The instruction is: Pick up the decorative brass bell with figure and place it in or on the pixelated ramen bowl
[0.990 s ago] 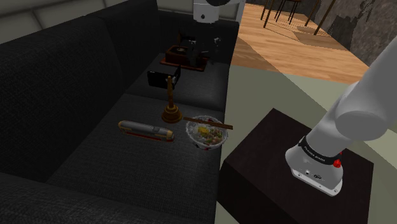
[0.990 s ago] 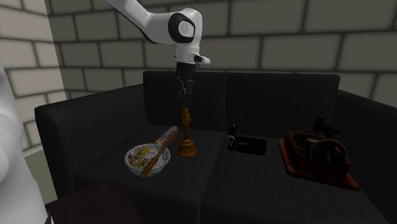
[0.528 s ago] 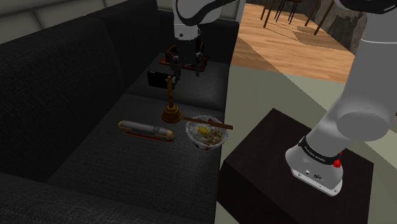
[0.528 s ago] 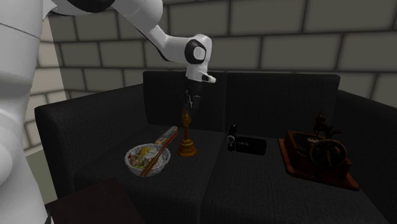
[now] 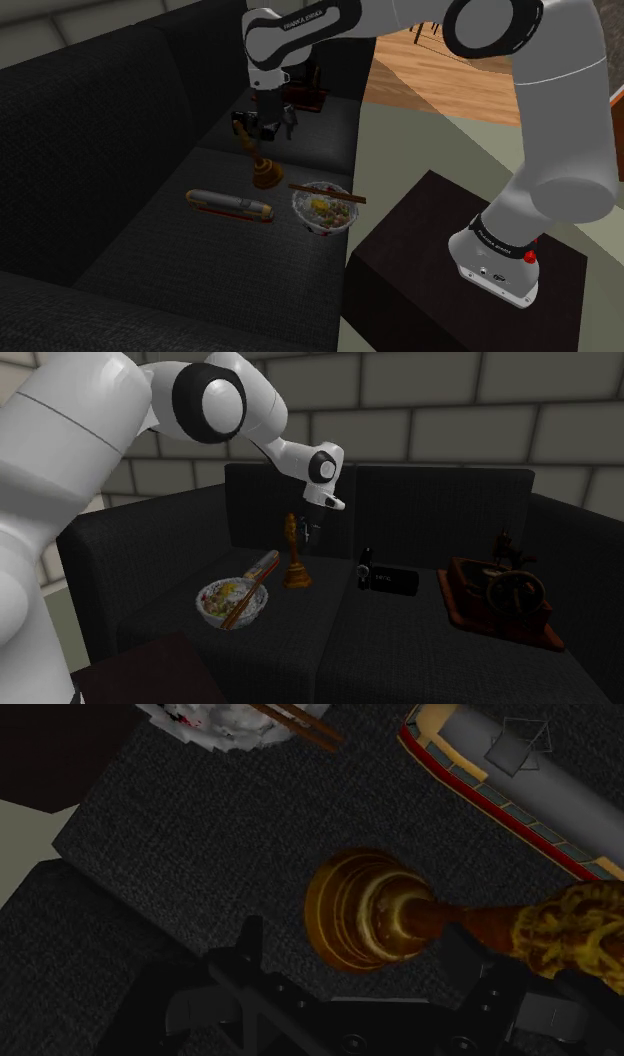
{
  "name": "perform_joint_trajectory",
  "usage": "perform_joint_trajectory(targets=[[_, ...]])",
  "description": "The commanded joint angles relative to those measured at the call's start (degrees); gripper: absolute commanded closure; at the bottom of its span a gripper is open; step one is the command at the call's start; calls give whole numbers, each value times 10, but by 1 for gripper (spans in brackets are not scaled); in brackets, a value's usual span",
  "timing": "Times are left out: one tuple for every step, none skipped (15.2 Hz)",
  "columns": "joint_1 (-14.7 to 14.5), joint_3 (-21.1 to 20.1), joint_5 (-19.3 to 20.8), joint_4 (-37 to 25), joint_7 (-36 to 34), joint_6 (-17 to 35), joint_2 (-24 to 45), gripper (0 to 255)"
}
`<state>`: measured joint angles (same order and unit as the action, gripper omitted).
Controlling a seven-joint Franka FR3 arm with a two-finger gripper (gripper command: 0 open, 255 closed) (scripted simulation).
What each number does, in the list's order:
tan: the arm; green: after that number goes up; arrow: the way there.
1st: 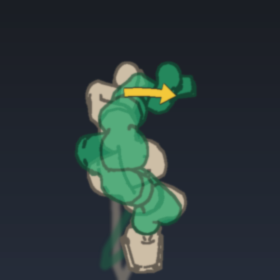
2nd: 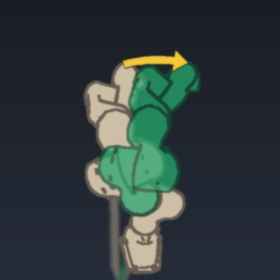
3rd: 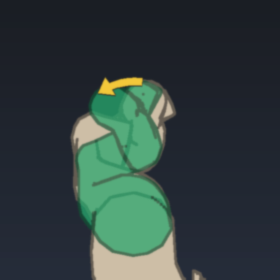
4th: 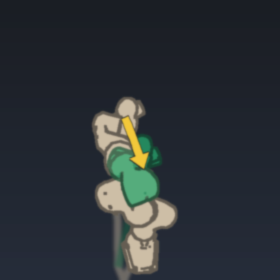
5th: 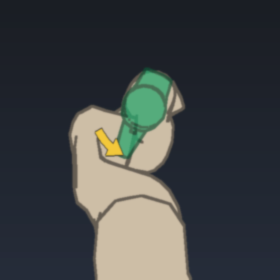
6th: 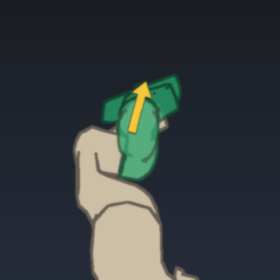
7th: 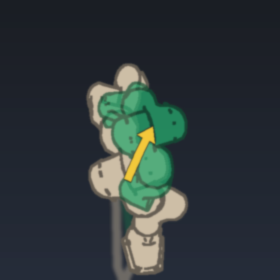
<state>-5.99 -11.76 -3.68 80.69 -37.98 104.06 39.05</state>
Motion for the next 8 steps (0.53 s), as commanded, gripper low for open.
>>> perform_joint_trajectory(targets=[[-9, 2, 0, -66, -11, -18, 60, 0], [-14, 3, 0, -102, -16, -30, 90, 0], [-18, 3, -1, -140, -21, -43, 121, 0], [-19, 3, -1, -132, -20, -35, 120, 0], [-19, 3, -1, -124, -20, -27, 120, 0], [-19, 3, -1, -116, -20, -19, 120, 0], [-19, 3, -1, -108, -20, -12, 120, 0], [-20, 3, -1, -101, -19, -4, 120, 0]])
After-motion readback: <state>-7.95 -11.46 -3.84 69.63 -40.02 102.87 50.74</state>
